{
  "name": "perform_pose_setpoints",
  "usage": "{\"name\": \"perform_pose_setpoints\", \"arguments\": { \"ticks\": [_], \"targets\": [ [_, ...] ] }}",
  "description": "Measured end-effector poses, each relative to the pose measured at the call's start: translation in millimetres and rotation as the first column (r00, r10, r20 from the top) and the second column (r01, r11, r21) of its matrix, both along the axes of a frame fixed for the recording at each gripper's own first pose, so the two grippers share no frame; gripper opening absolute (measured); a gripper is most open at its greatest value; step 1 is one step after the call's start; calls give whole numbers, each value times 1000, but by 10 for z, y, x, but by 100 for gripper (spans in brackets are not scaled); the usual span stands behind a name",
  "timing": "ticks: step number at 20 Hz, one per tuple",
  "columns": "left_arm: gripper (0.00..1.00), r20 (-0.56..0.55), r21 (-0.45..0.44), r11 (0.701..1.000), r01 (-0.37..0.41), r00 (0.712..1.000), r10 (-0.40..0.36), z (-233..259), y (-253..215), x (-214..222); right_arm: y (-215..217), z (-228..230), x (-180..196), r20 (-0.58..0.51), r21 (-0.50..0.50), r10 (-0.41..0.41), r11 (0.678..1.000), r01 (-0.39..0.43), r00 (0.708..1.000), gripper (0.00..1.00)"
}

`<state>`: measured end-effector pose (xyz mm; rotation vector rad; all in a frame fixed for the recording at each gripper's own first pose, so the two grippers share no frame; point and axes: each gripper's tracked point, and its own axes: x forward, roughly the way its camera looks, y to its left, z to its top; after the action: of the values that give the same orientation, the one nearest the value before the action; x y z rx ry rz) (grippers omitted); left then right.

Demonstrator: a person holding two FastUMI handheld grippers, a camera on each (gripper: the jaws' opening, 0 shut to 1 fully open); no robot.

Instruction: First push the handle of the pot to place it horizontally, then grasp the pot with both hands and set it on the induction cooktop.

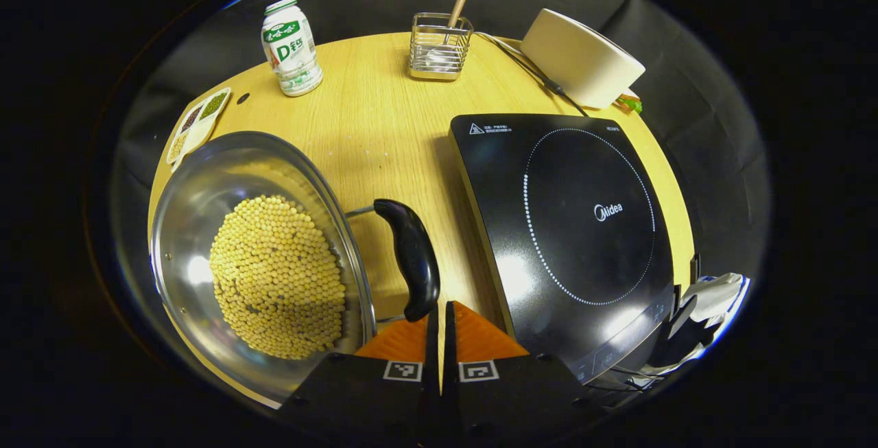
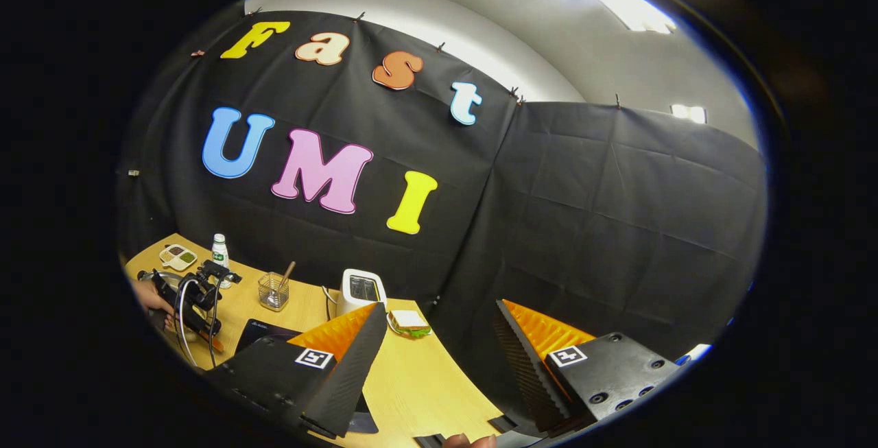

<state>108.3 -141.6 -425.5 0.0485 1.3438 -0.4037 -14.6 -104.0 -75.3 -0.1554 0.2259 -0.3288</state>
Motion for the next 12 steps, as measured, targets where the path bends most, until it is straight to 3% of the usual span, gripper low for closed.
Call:
{"name": "perform_pose_setpoints", "arguments": {
  "ticks": [4,7,9,10,11,12],
  "targets": [
    [5,31,-95,995,5,1000,-2,189,-79,-142,161,-26,47,-8,8,37,999,-37,999,98],
    [6,119,-132,991,27,993,-11,424,23,-180,398,-35,123,-1,40,86,996,-85,996,97],
    [12,186,-146,987,63,982,-36,599,142,-220,606,-42,188,4,57,128,990,-128,992,97],
    [19,228,-150,986,77,973,-41,692,227,-225,727,-53,227,6,63,154,986,-154,988,97],
    [39,267,-158,984,79,963,-34,796,312,-220,852,-57,269,7,67,182,981,-182,983,98],
    [53,300,-174,982,73,954,-18,914,393,-229,981,-69,319,10,74,210,975,-210,978,98]
  ]
}}
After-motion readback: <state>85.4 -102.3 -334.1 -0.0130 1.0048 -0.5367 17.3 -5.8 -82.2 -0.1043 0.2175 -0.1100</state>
